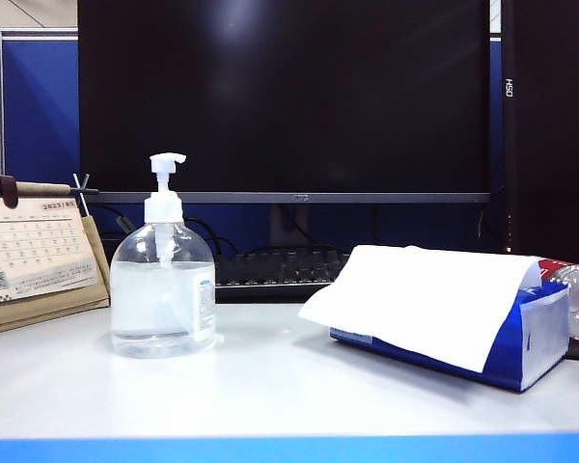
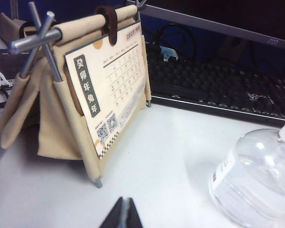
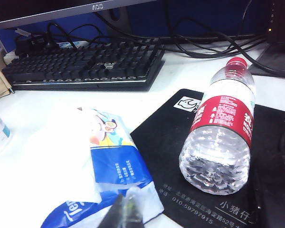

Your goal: Pull out a tissue from the tissue dispenser, then press the switch of the alcohol sanitizer bottle to drop some sanitizer on the paper tissue, and finally place the treated tissue on the table.

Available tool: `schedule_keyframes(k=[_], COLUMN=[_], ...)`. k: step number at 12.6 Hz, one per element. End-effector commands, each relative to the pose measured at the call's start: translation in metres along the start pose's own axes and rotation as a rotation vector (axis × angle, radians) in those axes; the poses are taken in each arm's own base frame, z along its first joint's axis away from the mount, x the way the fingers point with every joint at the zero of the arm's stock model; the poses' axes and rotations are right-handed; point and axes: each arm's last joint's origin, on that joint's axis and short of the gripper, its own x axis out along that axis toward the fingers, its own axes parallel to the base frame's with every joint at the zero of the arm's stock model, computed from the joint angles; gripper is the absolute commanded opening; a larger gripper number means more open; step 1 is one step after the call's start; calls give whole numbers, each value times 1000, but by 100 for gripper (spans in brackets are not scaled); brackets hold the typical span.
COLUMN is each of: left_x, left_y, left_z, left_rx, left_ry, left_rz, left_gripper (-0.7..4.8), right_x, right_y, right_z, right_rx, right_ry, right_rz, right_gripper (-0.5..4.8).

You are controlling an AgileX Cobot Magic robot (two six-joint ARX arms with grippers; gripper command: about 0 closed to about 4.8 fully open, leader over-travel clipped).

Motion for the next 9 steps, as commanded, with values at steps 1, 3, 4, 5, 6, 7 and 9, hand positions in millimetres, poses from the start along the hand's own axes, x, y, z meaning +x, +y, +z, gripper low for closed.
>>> schedule_keyframes(k=[1,3,4,5,6,7,9], left_x=[0,0,0,0,0,-1,-5], left_y=[0,0,0,-1,-5,-9,-18], left_z=[-2,-2,-2,-2,-1,0,8], left_rx=[-2,-10,-33,-140,-181,-174,-146], left_ry=[16,16,16,21,48,73,68], left_rz=[-8,-9,-8,-32,-156,-296,-559], left_gripper=[-4,-4,-4,-3,-3,-3,8], right_x=[1,0,0,0,0,0,-1], right_y=[0,1,2,3,5,7,10], right_z=[-2,-2,-1,-2,-1,-1,-1], right_rx=[6,69,84,199,319,390,542], right_ry=[7,11,12,26,47,67,141], right_rz=[5,53,67,105,172,234,345], right_gripper=[-2,0,0,0,31,132,162])
